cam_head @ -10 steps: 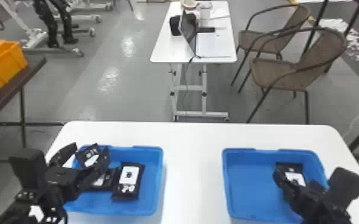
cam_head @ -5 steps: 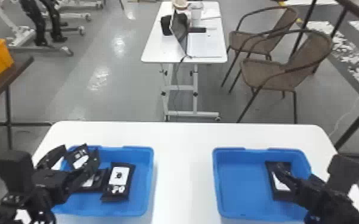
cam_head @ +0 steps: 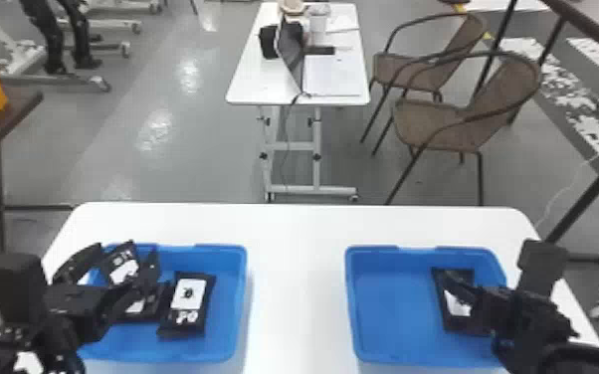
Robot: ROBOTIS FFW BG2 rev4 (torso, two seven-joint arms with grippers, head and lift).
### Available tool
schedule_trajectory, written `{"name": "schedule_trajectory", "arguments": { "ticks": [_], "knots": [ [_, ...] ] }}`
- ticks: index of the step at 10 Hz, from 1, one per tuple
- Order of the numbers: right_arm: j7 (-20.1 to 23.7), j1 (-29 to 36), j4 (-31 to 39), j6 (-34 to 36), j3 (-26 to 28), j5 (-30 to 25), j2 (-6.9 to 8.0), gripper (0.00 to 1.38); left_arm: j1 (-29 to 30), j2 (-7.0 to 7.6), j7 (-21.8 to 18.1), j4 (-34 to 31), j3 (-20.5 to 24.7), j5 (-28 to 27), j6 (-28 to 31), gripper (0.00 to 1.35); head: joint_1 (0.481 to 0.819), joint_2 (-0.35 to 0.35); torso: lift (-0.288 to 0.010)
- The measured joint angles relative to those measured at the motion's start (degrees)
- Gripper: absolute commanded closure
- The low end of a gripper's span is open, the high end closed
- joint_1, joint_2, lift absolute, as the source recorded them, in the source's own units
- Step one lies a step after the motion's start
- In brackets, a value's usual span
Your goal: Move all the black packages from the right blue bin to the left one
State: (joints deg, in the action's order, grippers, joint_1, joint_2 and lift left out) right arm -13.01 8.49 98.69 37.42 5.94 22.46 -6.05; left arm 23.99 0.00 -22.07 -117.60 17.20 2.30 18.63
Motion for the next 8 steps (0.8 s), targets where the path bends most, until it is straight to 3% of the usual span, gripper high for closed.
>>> {"name": "schedule_trajectory", "arguments": {
  "ticks": [5,8],
  "knots": [
    [0.0,-1.5,-3.9,1.9,0.6,-1.2,0.05,0.24,-0.3,0.0,-0.2,0.4,-0.2,0.4,0.1,0.22,0.695,-0.008,-0.04],
    [0.0,-1.3,-5.6,1.4,0.6,-1.3,0.88,0.24,-0.4,0.0,-0.3,0.4,-0.2,0.5,0.2,0.22,0.695,-0.002,-0.04]
  ]
}}
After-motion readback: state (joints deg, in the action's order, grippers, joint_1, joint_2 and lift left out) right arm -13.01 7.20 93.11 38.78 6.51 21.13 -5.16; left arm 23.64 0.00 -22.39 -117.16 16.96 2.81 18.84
